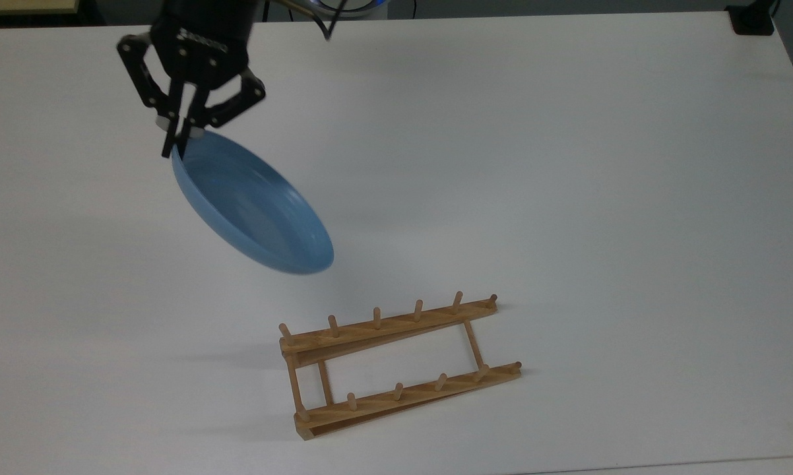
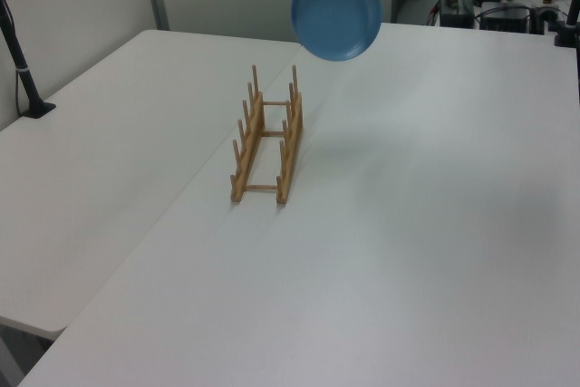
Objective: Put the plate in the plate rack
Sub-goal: 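Lift the plate by its rim and tilt it upright toward the rack, then lower the upright plate between the rack pegs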
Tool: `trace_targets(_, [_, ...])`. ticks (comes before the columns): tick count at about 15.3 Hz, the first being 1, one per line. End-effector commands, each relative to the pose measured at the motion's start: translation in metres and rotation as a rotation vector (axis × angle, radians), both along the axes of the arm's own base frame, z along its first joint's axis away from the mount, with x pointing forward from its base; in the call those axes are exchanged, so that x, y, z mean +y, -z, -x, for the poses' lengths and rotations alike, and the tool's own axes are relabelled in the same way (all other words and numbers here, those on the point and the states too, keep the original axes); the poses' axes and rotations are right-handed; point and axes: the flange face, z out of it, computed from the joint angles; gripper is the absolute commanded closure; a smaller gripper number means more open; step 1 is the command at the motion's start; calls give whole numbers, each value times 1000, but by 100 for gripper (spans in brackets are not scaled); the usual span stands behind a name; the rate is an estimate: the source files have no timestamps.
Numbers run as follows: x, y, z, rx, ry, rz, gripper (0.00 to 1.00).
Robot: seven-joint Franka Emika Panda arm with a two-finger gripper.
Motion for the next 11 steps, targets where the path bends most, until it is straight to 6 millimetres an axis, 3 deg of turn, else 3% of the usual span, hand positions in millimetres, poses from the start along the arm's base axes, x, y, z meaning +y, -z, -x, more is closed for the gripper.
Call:
trace_targets(1, [26,31,-18,-141,74,104,100])
trace_targets(4, [57,51,-23,-307,135,114,100])
trace_targets(8, [81,55,-24,-457,268,55,100])
trace_targets(11, [100,58,-39,-566,394,14,100])
